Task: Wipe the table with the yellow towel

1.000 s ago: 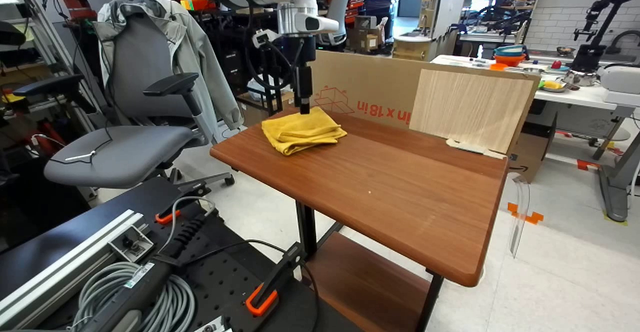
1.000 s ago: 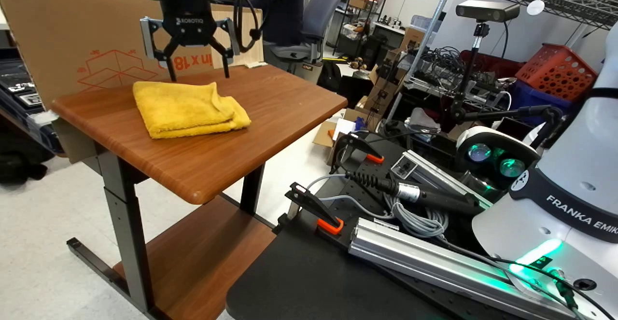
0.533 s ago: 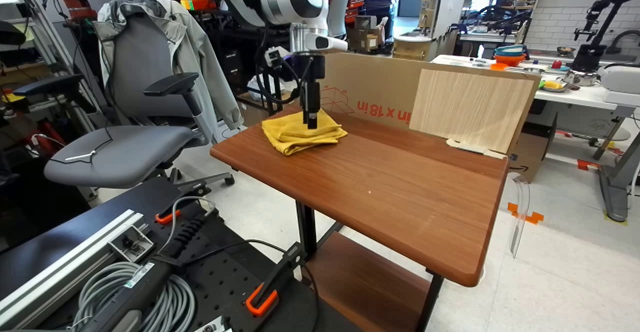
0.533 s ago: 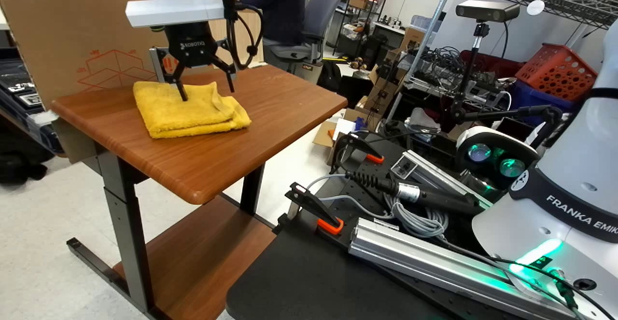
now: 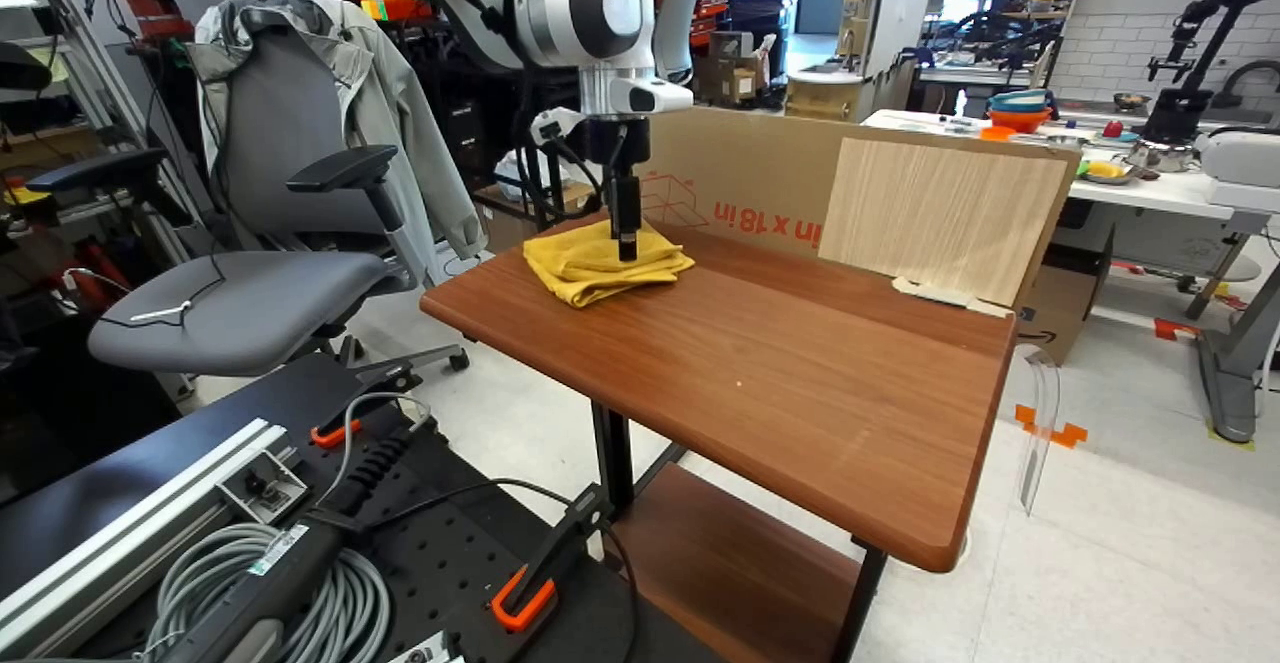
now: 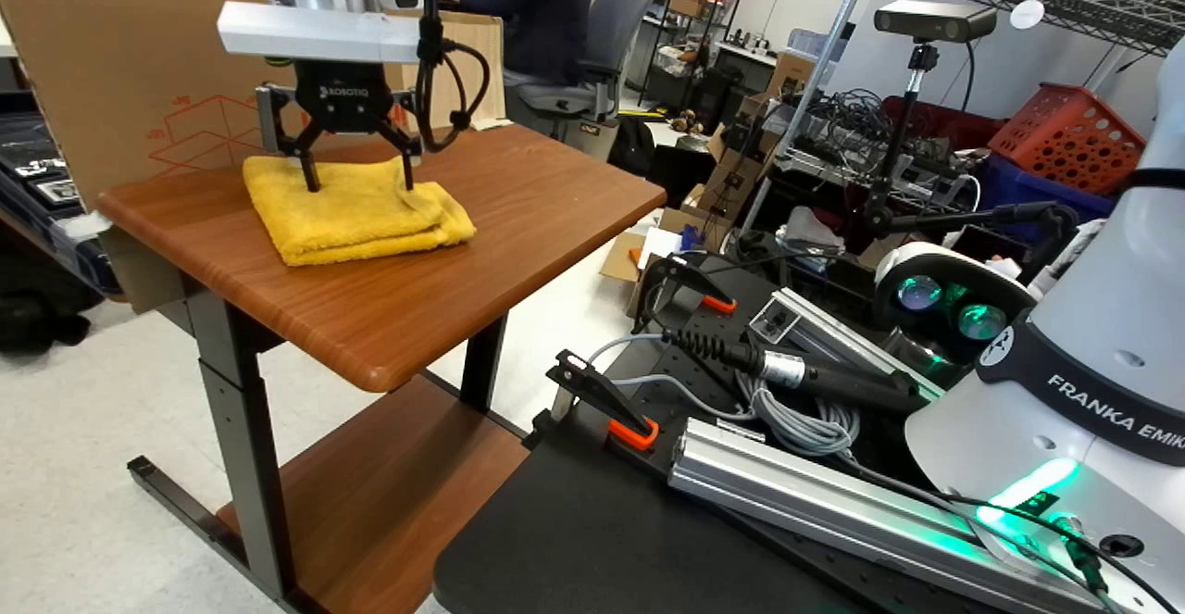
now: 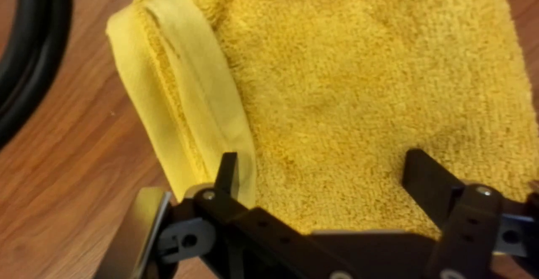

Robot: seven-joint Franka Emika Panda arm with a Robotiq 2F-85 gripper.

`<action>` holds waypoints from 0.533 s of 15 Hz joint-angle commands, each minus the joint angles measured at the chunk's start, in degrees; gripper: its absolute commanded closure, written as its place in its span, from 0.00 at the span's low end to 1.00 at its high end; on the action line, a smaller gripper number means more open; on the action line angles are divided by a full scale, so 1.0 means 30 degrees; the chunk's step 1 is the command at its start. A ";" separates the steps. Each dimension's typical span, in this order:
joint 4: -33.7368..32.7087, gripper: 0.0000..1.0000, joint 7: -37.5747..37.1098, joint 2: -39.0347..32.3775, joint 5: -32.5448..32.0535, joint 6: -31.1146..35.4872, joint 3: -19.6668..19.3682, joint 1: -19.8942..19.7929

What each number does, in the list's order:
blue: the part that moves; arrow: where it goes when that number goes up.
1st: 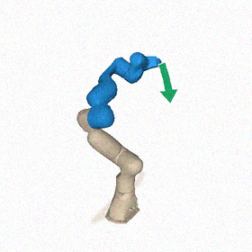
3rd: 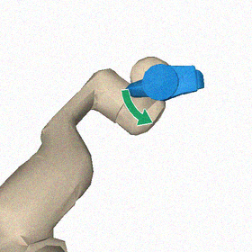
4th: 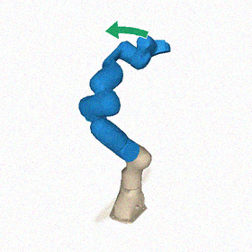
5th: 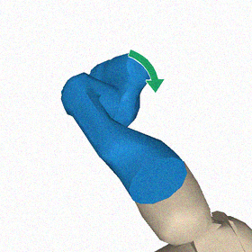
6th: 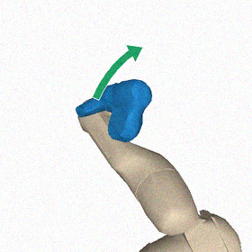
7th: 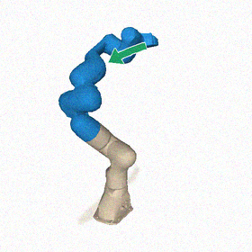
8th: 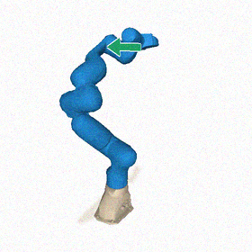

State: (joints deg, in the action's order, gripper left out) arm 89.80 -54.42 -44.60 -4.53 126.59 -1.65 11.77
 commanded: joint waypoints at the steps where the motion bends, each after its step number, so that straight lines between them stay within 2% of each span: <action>1: 0.1917 0.00 0.0903 0.0370 0.1725 0.2725 0.0911 -0.0189; 5: 0.2231 0.00 0.1353 -0.0324 0.2806 0.2556 0.1032 -0.0054; 8: 0.3098 0.00 0.1641 -0.0241 0.2702 0.2627 0.0970 0.0240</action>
State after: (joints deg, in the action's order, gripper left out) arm 95.84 -51.61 -44.78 2.25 133.10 1.02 11.97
